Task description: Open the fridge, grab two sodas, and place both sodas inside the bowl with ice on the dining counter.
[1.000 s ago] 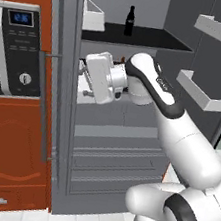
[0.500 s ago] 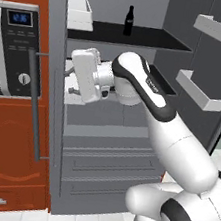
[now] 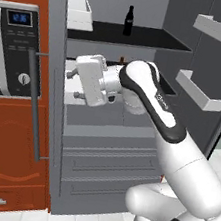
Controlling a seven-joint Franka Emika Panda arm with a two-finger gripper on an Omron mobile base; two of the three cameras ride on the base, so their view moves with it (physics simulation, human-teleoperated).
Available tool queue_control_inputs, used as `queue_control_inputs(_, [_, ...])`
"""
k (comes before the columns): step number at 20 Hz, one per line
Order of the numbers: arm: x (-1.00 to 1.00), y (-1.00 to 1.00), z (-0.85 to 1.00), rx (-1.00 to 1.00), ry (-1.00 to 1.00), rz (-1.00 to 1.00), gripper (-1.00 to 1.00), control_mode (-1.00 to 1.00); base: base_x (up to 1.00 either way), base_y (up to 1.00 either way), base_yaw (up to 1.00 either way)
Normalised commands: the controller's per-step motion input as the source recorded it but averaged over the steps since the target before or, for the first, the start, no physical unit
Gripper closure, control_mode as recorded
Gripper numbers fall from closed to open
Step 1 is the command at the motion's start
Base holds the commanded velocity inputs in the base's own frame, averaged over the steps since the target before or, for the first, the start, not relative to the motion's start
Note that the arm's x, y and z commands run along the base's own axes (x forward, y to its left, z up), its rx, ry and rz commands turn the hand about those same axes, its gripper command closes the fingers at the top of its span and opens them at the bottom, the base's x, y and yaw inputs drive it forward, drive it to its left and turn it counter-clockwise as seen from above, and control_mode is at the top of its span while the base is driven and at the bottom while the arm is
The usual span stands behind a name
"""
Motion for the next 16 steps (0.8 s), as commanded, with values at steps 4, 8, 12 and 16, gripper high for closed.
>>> queue_control_inputs(4, [-0.63, -0.50, 0.25, -0.12, -0.26, 0.00, -1.00, -1.00, 0.00, 0.00, 0.00])
queue_control_inputs(8, [-0.40, -0.66, 0.18, -0.21, -0.24, -0.06, -1.00, -1.00, 0.00, 0.00, 0.00])
queue_control_inputs(12, [-0.36, -0.76, 0.00, -0.29, -0.28, -0.18, -1.00, -1.00, 0.00, 0.00, 0.00])
queue_control_inputs(16, [-0.26, -0.85, -0.04, -0.34, -0.23, -0.24, -1.00, -1.00, 0.00, 0.00, 0.00])
